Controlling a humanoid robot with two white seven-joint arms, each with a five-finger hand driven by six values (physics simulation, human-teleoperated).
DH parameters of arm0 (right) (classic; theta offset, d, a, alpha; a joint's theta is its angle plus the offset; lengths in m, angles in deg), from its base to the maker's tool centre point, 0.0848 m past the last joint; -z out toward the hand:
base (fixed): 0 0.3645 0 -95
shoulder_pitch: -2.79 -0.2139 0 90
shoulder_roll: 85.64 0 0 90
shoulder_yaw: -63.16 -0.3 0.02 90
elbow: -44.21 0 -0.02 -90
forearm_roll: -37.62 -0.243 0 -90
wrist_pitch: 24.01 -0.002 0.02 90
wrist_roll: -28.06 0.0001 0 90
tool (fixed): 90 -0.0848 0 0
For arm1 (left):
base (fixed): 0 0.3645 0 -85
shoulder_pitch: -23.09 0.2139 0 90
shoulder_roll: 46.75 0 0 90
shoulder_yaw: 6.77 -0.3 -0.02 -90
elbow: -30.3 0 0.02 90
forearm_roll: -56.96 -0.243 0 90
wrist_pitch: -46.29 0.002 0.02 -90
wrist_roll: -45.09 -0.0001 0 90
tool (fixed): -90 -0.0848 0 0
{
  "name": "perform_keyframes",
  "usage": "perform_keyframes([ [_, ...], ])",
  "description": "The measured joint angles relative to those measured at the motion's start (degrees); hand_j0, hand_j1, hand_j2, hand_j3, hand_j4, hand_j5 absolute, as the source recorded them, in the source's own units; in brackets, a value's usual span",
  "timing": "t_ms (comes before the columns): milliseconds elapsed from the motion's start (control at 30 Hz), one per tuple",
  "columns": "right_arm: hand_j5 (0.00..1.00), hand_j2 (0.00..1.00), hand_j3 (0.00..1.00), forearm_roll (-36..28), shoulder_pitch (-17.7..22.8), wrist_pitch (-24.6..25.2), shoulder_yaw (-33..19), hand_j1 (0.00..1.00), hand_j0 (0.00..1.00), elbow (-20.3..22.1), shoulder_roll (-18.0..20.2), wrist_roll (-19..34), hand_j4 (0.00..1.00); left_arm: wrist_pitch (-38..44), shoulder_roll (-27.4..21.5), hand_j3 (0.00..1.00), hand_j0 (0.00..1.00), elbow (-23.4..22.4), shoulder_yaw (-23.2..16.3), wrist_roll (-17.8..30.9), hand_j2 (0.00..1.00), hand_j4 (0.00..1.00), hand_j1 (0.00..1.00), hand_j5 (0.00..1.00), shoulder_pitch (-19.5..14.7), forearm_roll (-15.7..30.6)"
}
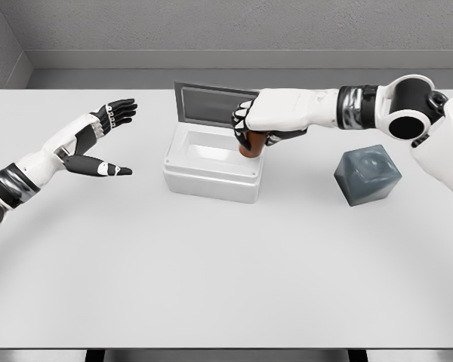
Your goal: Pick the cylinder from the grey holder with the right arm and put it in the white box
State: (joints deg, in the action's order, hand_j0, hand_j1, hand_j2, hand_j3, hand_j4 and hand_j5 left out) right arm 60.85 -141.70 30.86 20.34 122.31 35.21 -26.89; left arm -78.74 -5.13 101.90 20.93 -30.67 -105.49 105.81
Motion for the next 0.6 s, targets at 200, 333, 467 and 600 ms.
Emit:
perform_keyframes([
  [200,1.00,1.00,1.00,2.1,0.0,0.0,-0.2,1.00,1.00,0.0,-0.1,0.0,1.00,0.0,0.0,1.00,1.00,0.0,0.0,0.0,1.00,1.00,1.00,1.00,0.0,0.0],
  [333,1.00,1.00,1.00,2.5,0.0,-0.1,-1.6,1.00,1.00,0.6,-0.2,0.0,1.00,0.0,0.0,1.00,1.00,0.0,0.0,0.0,1.00,1.00,1.00,1.00,0.0,0.0],
  [467,1.00,1.00,1.00,2.3,0.3,-0.1,-8.6,1.00,1.00,3.7,-0.2,0.0,1.00,0.0,0.0,1.00,1.00,0.0,0.0,0.0,1.00,1.00,1.00,1.00,0.0,0.0],
  [600,1.00,1.00,1.00,0.5,0.6,0.0,-15.7,1.00,1.00,6.4,0.5,0.0,1.00,0.0,-0.1,1.00,1.00,0.0,0.0,0.0,1.00,1.00,1.00,1.00,0.0,0.0],
])
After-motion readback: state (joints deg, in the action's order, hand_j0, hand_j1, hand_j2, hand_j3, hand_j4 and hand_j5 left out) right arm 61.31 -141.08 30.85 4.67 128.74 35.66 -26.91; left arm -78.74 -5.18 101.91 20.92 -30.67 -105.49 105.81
